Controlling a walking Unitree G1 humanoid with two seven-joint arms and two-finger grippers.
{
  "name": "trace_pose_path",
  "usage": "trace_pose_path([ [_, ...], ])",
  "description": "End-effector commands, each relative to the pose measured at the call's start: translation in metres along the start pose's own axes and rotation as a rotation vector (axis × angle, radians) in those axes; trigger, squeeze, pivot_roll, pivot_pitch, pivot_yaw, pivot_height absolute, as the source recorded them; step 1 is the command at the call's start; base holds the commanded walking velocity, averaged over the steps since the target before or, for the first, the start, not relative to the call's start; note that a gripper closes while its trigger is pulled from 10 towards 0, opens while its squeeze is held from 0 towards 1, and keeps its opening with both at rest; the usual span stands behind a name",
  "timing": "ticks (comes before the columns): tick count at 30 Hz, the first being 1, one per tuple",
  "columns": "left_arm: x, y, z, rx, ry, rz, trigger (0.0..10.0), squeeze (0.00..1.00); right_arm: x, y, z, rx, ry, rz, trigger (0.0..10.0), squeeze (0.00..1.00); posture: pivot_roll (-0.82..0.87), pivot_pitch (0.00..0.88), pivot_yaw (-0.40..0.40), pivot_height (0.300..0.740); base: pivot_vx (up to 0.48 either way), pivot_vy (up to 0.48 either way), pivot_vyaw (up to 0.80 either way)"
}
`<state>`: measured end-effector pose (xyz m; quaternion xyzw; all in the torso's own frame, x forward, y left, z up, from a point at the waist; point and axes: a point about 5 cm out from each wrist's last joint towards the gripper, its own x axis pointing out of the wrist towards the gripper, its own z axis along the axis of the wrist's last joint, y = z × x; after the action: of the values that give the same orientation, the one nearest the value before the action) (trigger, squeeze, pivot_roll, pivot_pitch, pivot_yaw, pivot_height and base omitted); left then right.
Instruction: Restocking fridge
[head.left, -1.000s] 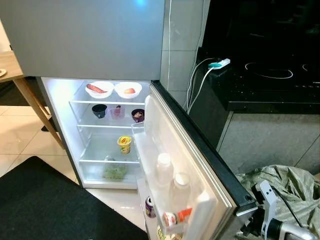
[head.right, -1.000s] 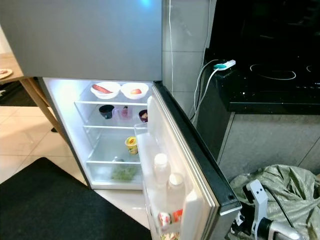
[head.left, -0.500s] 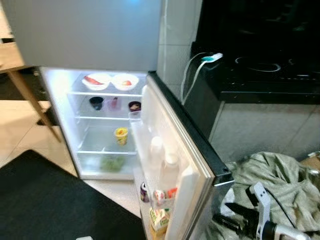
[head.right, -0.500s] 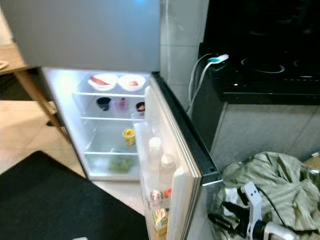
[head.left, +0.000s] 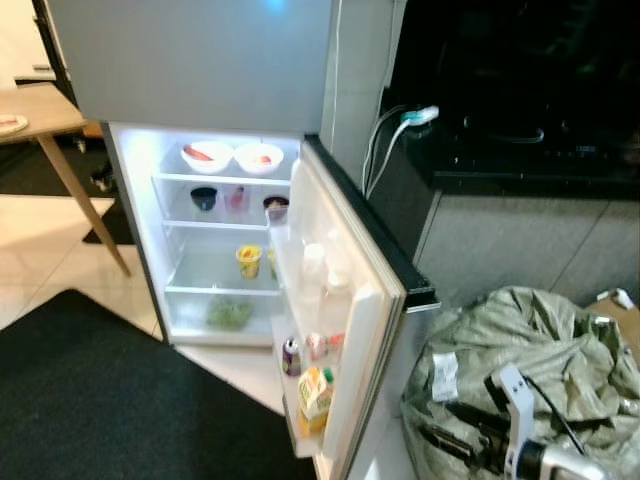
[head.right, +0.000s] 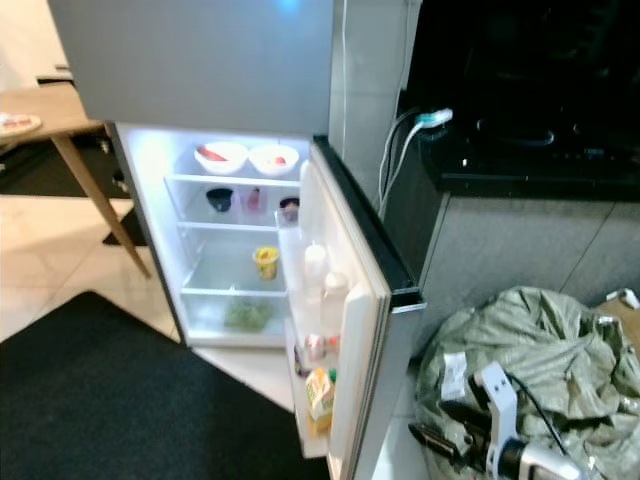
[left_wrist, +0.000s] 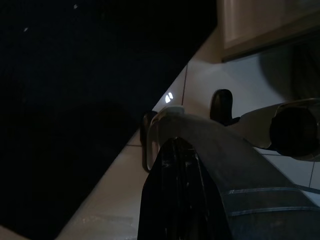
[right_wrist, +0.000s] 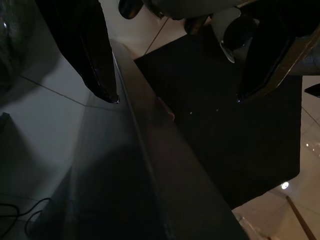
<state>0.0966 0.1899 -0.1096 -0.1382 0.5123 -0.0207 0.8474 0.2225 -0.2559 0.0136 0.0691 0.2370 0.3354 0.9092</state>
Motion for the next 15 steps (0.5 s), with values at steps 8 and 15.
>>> trace_pose_path([
  [8,0.001,-0.013,-0.022,-0.019,0.091,-0.039,10.0,0.0,0.017,-0.001,0.013,-0.096,-0.002,-0.061,10.0,0.0,-0.09,0.0,-0.069,0.74,0.0,0.0,0.0],
  [15,0.0,-0.013,-0.022,-0.023,0.091,-0.033,10.0,0.0,0.023,-0.012,0.026,-0.117,-0.039,-0.195,10.0,0.0,-0.08,0.0,-0.072,0.74,0.0,0.0,0.0],
])
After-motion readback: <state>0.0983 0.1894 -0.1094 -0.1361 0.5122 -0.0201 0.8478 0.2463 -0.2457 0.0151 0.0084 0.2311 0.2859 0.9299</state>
